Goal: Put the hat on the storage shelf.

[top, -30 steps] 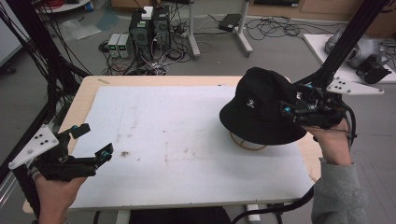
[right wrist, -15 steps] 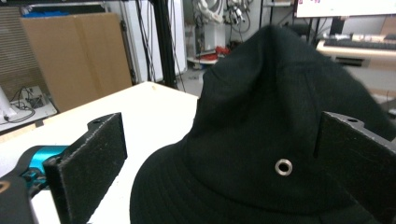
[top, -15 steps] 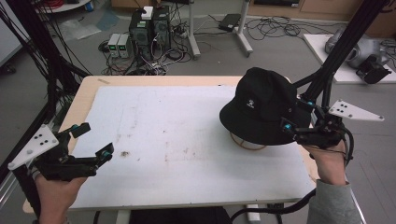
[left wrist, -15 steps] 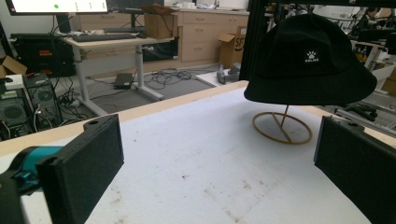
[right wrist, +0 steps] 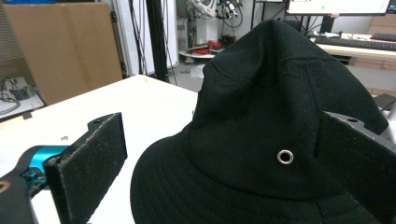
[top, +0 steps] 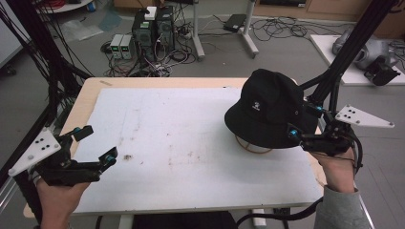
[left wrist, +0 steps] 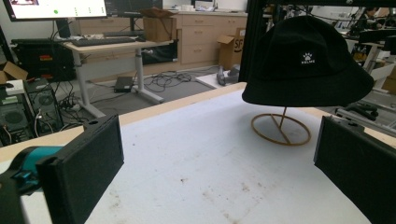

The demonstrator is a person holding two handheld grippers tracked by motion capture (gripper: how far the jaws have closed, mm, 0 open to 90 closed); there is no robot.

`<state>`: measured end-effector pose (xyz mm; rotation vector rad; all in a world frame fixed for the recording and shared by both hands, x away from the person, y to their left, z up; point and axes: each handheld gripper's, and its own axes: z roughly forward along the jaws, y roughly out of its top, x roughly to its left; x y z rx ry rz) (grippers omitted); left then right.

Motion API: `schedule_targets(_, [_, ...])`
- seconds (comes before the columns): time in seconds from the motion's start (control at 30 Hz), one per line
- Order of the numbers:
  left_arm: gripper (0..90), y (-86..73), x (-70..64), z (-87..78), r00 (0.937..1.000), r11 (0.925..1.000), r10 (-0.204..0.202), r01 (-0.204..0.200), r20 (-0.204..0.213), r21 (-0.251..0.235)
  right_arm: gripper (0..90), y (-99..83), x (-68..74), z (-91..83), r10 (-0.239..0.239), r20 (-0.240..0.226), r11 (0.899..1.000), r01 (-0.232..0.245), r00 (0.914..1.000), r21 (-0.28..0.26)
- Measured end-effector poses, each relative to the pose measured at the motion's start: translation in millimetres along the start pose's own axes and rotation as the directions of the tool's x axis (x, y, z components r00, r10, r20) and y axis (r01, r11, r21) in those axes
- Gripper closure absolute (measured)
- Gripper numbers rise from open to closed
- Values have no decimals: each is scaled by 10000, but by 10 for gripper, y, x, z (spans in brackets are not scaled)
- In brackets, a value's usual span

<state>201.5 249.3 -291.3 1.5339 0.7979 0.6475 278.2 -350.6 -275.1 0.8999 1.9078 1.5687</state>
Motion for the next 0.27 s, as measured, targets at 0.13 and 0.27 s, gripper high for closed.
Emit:
schedule_targets(0.13, [18, 10, -27, -2, 10000, 10000, 8, -8, -14, -58, 17, -4, 17, 9, -25, -134, 10000, 25, 9999, 3])
schedule_targets(0.27, [18, 8, -24, 1, 10000, 10000, 22, -22, -22, -27, 17, -3, 23, 19, -64, -181, 10000, 64, 9998, 3])
